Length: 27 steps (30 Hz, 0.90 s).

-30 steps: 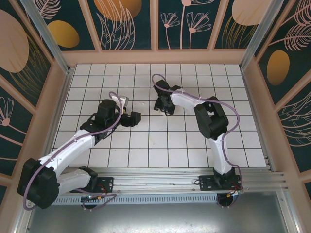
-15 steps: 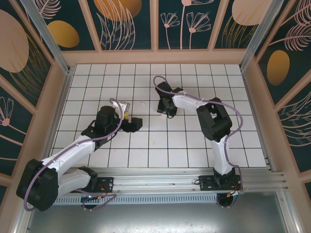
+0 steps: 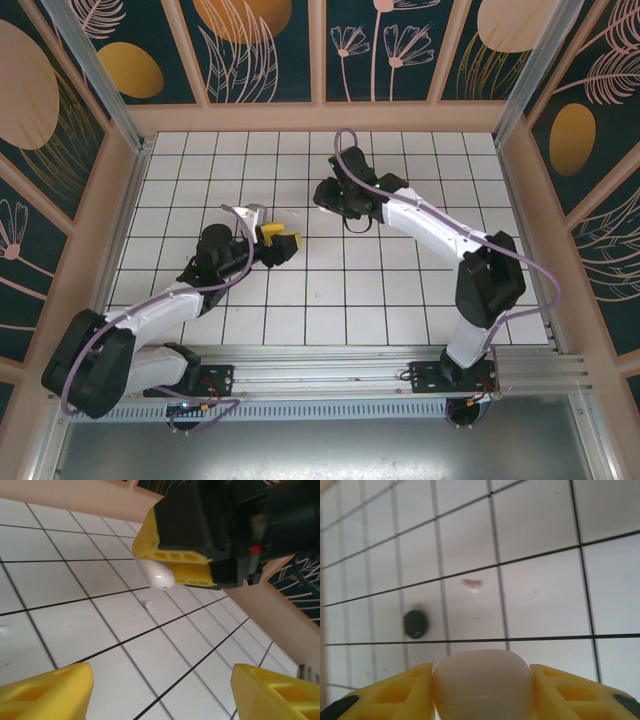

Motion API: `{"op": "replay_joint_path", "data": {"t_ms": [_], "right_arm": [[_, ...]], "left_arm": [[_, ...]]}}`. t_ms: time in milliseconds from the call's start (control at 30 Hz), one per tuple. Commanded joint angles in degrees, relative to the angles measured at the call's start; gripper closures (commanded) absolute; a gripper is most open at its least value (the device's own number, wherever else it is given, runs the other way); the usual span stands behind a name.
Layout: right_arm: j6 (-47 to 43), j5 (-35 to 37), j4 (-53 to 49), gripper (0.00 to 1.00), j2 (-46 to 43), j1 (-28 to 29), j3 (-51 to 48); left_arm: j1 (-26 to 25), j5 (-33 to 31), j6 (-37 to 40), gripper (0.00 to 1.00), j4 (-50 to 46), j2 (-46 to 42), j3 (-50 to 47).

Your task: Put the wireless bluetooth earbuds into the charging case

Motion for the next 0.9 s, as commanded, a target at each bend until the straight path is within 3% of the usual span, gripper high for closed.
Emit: {"op": "replay_joint_path", "data": {"t_ms": [0,233,433,700,867], "right_arm": [[3.5,-1.3,4.8,0.55,-4.1,1.4,-3.3],[6.9,-2.0,9.5,0.54,-9.2,2.5,-6.8],[7.5,-3.3,9.9,0.54,-10.6,2.9,-7.5],[8.2,-3.9,10.0,0.54,-11.9,2.9,-8.5],[7.7,-4.0,9.4,0.54,-12.2,3.0,-8.0]], "left_arm": [[-1.7,1.4,-4.9,0.29,14.3,3.0,1.0],[-2.7,-0.8,-10.6,0.31,30.0,10.3,0.9],[-2.7,-0.5,-12.6,0.46,32.4,15.7,4.1],[-3.8,-0.1,-14.0,0.47,36.5,20.7,6.8],[-3.9,0.7,-14.6,0.58,37.0,23.3,9.1]]}}
